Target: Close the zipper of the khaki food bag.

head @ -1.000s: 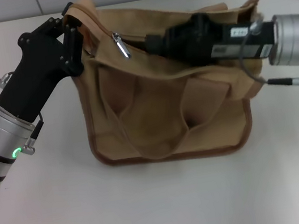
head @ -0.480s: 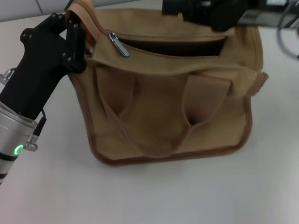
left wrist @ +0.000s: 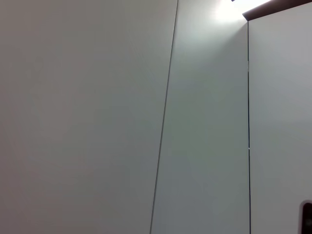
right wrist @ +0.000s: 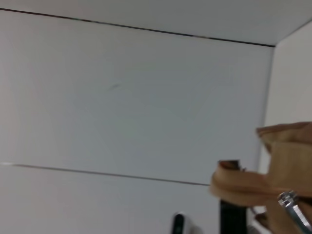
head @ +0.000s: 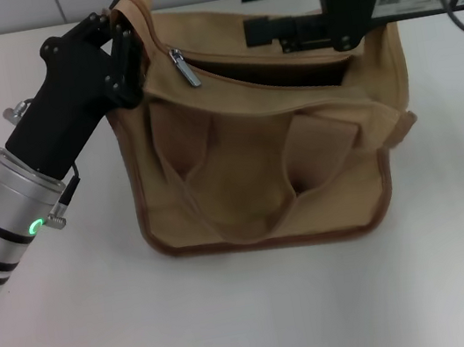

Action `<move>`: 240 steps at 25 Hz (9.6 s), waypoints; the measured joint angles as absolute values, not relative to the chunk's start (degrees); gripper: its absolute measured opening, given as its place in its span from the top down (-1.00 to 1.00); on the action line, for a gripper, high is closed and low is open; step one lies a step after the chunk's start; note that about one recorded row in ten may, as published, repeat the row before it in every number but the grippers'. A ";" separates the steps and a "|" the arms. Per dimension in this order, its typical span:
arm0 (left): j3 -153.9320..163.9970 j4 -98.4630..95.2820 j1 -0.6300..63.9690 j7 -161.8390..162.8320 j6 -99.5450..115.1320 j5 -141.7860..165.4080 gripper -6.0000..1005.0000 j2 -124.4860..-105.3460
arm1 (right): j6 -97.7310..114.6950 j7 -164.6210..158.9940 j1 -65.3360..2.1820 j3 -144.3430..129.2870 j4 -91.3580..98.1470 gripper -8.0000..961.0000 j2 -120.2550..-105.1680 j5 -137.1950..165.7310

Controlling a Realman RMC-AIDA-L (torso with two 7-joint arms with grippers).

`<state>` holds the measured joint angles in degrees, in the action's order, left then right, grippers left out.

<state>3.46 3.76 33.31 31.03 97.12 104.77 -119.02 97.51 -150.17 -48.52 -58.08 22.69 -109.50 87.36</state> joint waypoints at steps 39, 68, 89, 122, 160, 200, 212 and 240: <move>3.42 5.19 33.84 31.55 97.17 104.88 0.95 -118.92 | 86.36 -142.48 -54.05 -60.27 23.47 -0.09 -113.18 96.67; 3.43 5.17 34.83 31.55 95.33 104.61 0.95 -119.00 | 83.55 -138.80 -54.42 -59.74 23.48 -0.08 -115.49 97.39; 3.43 5.18 34.80 31.55 95.36 104.59 0.95 -119.00 | 81.46 -136.91 -53.36 -59.18 23.17 0.99 -116.11 96.05; 3.34 5.18 38.17 32.38 96.37 104.61 0.95 -118.86 | 97.86 -135.64 -44.69 -46.52 23.54 -0.05 -113.91 93.32; 3.74 5.27 40.43 33.23 97.14 105.04 0.95 -119.02 | 101.38 -83.42 -34.62 -46.21 40.58 -0.24 -119.02 93.81; 3.74 5.94 42.95 32.47 95.35 105.21 0.94 -119.10 | 89.15 -92.73 -44.25 -50.38 24.66 -0.24 -119.35 91.10; 3.42 5.99 43.00 32.43 95.19 105.20 0.94 -119.10 | 88.62 -94.22 -43.32 -50.30 24.90 0.14 -119.16 91.23; -1.79 5.09 37.25 30.93 91.58 104.49 0.94 -118.86 | 90.72 -102.02 -36.48 -50.24 29.31 0.98 -117.67 91.83</move>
